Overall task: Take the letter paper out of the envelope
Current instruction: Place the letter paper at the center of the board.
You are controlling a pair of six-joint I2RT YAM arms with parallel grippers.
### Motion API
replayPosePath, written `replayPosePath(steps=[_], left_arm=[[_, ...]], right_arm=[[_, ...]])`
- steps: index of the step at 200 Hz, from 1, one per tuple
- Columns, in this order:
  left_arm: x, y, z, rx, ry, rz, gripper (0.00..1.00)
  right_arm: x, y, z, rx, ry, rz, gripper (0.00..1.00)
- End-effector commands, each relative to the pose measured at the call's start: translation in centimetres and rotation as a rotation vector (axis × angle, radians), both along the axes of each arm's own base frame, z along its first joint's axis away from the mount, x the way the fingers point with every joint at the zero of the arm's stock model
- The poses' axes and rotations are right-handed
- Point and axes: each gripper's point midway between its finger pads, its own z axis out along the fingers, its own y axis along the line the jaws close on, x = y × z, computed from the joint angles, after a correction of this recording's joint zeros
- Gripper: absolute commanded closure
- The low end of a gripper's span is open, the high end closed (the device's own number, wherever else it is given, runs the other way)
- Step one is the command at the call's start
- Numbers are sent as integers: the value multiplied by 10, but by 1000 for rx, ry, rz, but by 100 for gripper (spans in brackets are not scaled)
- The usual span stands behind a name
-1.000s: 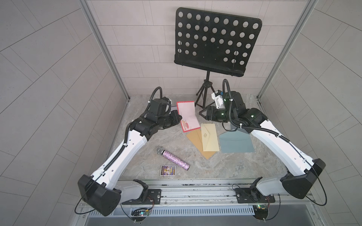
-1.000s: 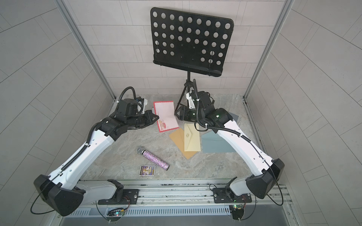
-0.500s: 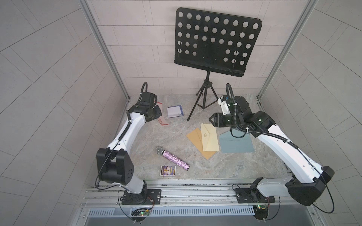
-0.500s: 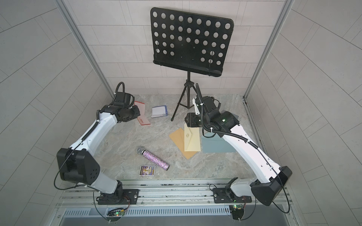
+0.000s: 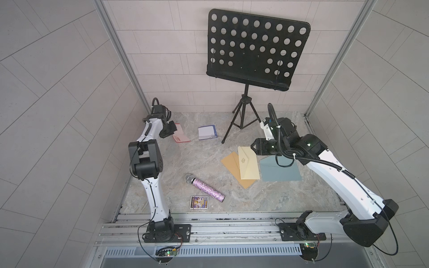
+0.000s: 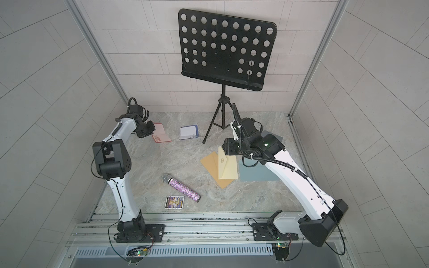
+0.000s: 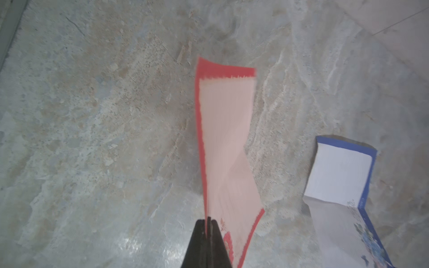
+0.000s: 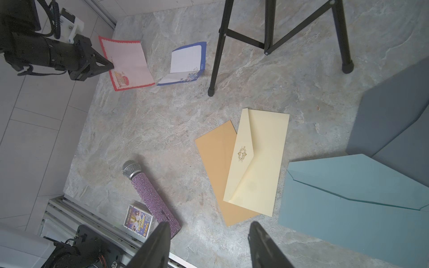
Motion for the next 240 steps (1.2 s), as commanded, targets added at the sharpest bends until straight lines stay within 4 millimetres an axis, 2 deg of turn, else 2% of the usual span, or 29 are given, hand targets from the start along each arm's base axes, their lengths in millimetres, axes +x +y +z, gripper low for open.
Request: replayPosePath(steps=[1, 32, 72, 110, 139, 154, 170, 192, 225, 240], left_arm=[[-9, 13, -17, 69, 83, 23, 100], [-6, 30, -28, 166, 121, 52, 100], [10, 24, -48, 162, 135, 37, 100], [27, 24, -45, 176, 86, 55, 100], [26, 27, -46, 185, 95, 53, 100], [21, 26, -48, 183, 104, 55, 90], [16, 27, -43, 185, 102, 61, 71], [8, 25, -34, 188, 92, 68, 53], [-7, 25, -12, 192, 73, 86, 38], [-14, 21, 1, 177, 53, 93, 35]], right_arm=[[2, -6, -2, -39, 17, -22, 43], [4, -6, -6, -53, 27, -27, 43], [8, -8, -11, -67, 44, -33, 43], [9, -15, -20, -75, 74, -46, 42], [9, -22, -32, -58, 103, -73, 40], [10, -26, -39, -46, 115, -93, 38], [12, -30, -48, -32, 132, -109, 37], [14, -33, -67, 14, 176, -137, 36], [19, -33, -99, 87, 236, -159, 35], [22, -34, -115, 89, 255, -167, 34]])
